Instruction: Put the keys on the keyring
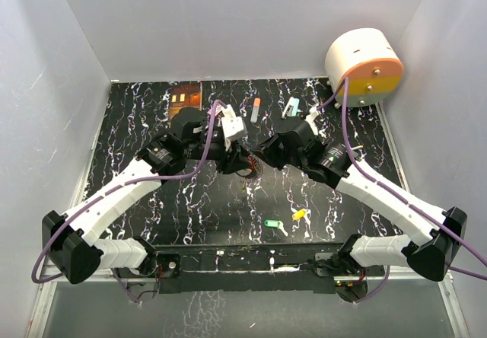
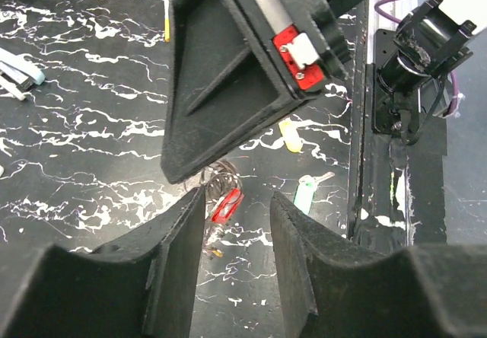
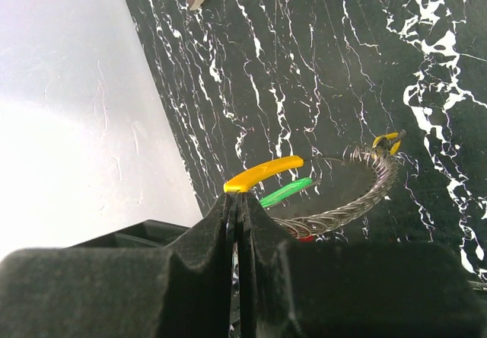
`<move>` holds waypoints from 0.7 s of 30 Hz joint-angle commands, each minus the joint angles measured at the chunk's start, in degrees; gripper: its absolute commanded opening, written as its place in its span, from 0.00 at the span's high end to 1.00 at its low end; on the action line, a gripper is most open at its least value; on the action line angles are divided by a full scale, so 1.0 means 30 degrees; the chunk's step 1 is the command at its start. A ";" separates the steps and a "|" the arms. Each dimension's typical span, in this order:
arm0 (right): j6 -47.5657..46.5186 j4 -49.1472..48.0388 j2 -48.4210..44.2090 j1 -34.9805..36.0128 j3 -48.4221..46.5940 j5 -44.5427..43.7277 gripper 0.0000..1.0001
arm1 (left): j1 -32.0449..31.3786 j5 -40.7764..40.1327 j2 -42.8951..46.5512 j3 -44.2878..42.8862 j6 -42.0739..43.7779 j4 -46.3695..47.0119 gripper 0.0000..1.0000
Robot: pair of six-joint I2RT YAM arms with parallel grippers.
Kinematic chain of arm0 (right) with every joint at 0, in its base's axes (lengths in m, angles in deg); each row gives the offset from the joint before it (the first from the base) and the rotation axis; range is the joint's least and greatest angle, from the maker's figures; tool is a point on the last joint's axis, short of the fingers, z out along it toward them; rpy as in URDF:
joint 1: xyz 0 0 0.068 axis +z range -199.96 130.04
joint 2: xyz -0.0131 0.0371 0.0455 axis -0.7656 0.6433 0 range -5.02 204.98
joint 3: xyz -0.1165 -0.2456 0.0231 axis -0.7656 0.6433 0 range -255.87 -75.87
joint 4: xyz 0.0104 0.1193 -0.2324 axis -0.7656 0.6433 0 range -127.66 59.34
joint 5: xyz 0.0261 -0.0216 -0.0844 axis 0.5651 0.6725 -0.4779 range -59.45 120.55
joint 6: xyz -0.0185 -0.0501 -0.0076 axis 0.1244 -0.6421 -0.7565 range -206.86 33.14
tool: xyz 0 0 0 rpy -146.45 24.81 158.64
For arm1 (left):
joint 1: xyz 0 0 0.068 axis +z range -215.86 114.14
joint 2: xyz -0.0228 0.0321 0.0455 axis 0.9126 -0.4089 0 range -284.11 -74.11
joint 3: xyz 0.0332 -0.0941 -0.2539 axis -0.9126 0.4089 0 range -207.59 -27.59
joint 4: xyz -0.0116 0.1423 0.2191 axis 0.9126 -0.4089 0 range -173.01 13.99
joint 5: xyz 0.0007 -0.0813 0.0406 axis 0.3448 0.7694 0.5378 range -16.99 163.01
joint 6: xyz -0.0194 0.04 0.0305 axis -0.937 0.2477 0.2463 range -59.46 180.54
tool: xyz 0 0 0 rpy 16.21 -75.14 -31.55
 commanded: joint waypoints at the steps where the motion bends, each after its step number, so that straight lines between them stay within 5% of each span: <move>1: -0.0077 -0.1618 -0.0376 0.0027 -0.0009 0.0105 0.93 | -0.0379 0.0838 0.0077 -0.0732 0.0706 -0.0631 0.64; 14: -0.0088 -0.2144 -0.0341 0.0049 0.0035 0.0501 0.93 | -0.0398 0.0193 0.0097 -0.0726 0.2268 -0.1908 0.83; 21: -0.0254 -0.2282 -0.0371 0.0019 0.0035 0.0926 0.93 | -0.0424 -0.0733 -0.0258 -0.0939 0.2895 -0.2175 0.84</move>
